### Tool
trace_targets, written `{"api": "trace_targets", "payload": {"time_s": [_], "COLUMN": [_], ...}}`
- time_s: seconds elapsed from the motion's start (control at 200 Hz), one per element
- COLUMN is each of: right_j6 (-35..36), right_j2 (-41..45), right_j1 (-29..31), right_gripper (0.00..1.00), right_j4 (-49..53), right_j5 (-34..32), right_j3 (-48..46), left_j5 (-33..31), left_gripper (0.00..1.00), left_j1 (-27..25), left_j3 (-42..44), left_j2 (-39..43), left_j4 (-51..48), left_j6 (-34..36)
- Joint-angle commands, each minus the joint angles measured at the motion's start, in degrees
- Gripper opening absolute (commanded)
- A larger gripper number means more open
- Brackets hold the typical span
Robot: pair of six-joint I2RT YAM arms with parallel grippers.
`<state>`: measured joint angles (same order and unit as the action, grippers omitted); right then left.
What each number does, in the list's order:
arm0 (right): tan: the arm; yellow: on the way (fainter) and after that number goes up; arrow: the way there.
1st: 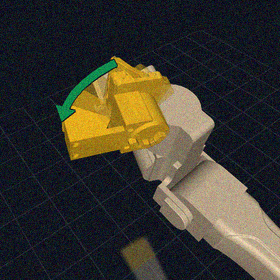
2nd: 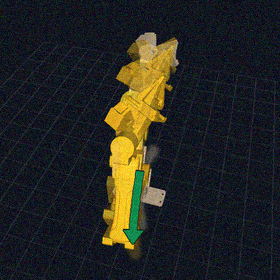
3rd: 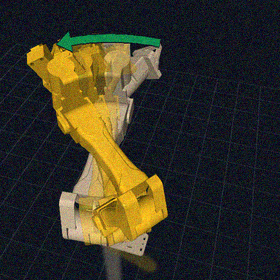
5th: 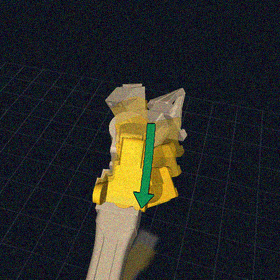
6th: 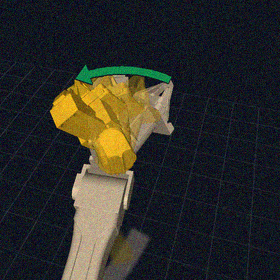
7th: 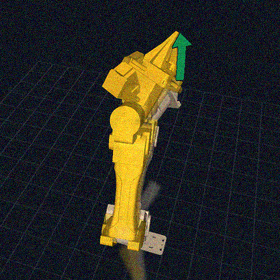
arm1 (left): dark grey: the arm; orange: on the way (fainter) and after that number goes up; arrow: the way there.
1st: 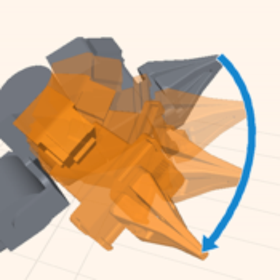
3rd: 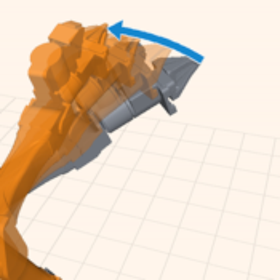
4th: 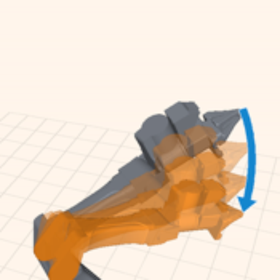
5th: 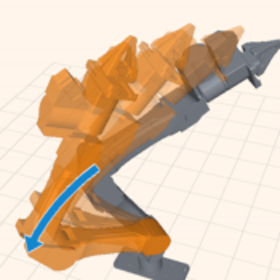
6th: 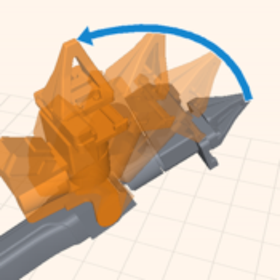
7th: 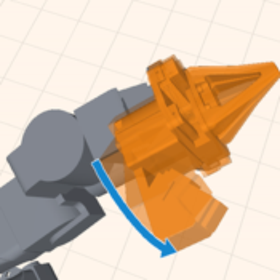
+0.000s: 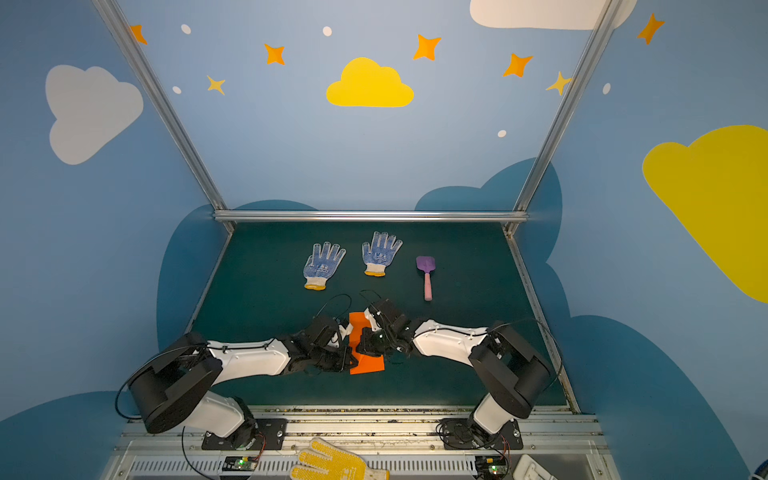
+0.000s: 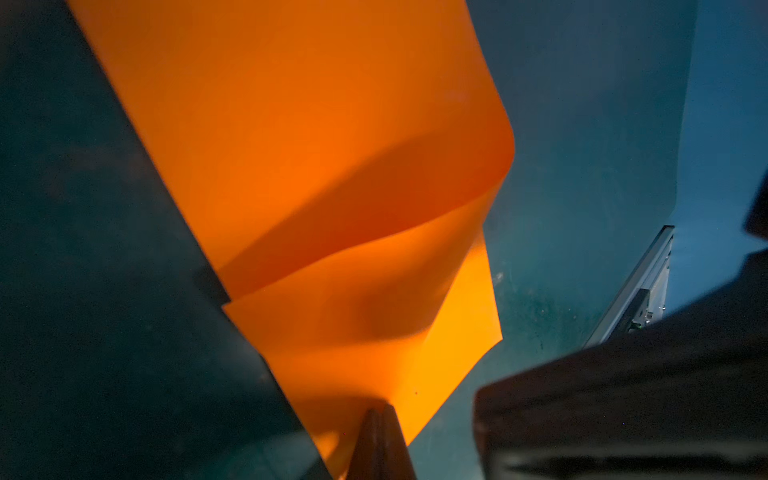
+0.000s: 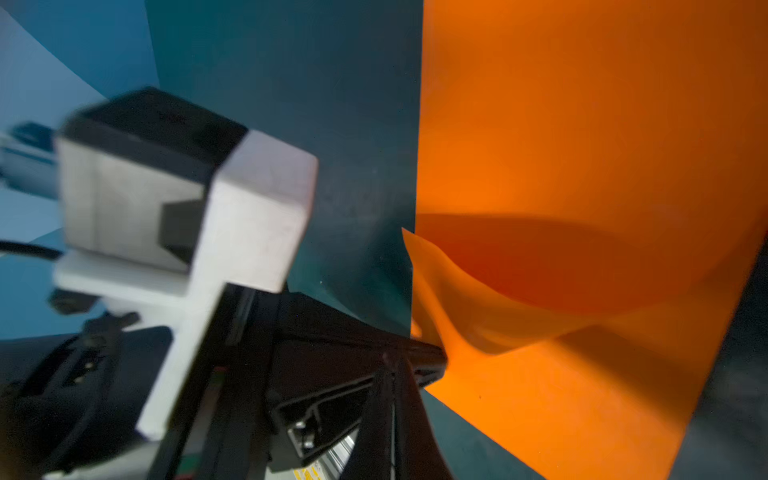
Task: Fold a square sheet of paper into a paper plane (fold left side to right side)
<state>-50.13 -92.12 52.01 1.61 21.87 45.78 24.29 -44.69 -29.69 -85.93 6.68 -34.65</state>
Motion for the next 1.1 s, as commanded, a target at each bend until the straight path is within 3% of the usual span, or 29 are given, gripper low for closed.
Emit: {"api": "trace_targets", "payload": {"time_s": [0.0,0.456,1.096], "right_j6": [0.2,-0.6,1.8], "right_j2": [-1.7,-5.5,-7.0], "right_j1": [0.9,1.2,-7.7], "right_gripper": [0.00,0.00,0.00], "right_j4": [0.1,-2.2,-2.3], "right_j5": [-0.3,-1.9,-2.0], "right_j3": [-0.7,-3.3,-6.9], "left_j5": [-1.8,-1.9,-1.5], "left_gripper": [0.04,0.04,0.04], "left_j1": [-0.1,-0.1,-0.1], "left_j3": [1.0,1.0,0.8], "left_j2": [-0.6,-0.3,0.0], "left_j4": [-2.8,-3.2,-3.4], "left_j6": [1.2,1.3,1.5]}}
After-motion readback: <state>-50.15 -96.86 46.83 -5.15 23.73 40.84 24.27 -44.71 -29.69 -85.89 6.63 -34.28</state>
